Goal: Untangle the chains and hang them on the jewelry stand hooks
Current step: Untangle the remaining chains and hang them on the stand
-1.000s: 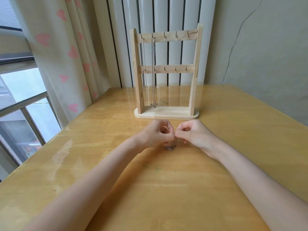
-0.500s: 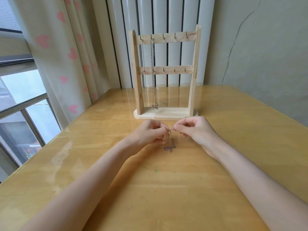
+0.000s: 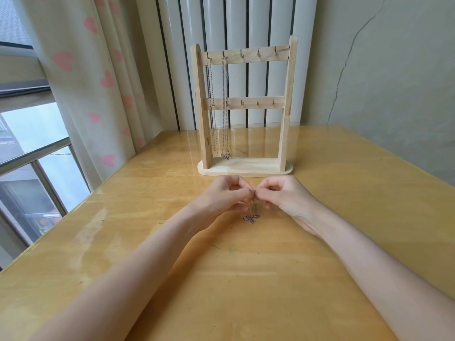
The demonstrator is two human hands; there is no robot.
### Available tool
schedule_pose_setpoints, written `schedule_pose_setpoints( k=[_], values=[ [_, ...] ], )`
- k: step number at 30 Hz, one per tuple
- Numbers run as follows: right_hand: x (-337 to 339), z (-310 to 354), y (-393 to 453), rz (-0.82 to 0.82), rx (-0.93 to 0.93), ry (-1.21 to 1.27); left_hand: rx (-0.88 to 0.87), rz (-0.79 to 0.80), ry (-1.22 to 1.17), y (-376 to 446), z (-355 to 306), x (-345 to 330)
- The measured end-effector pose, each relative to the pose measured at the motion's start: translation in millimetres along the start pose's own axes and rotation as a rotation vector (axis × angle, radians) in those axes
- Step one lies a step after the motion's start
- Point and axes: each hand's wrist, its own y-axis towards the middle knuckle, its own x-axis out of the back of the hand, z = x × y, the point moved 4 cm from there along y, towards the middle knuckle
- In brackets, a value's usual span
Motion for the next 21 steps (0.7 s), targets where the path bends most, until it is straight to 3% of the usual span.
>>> schedule_pose_setpoints(
  k=[5, 10, 16, 21],
  values=[
    [-3.5, -4.2, 0.6, 0.056, -0.072, 0.02, -0.14, 0.008, 0.343, 4.9, -5.2, -10.4],
    [0.0, -4.8, 0.9, -0.033, -0.076, 0.085, -0.213, 0.004, 0.522, 7.1, -3.4, -10.6],
    [-0.5, -3.6, 1.4, 0.025, -0.121, 0.336, -0.212, -0.077, 0.507, 7.5, -2.7, -2.3],
    [0.1, -5.3, 2.5, 0.108, -0.116, 0.401, -0.119, -0.098, 0.243, 4.8, -3.5, 3.1]
  ],
)
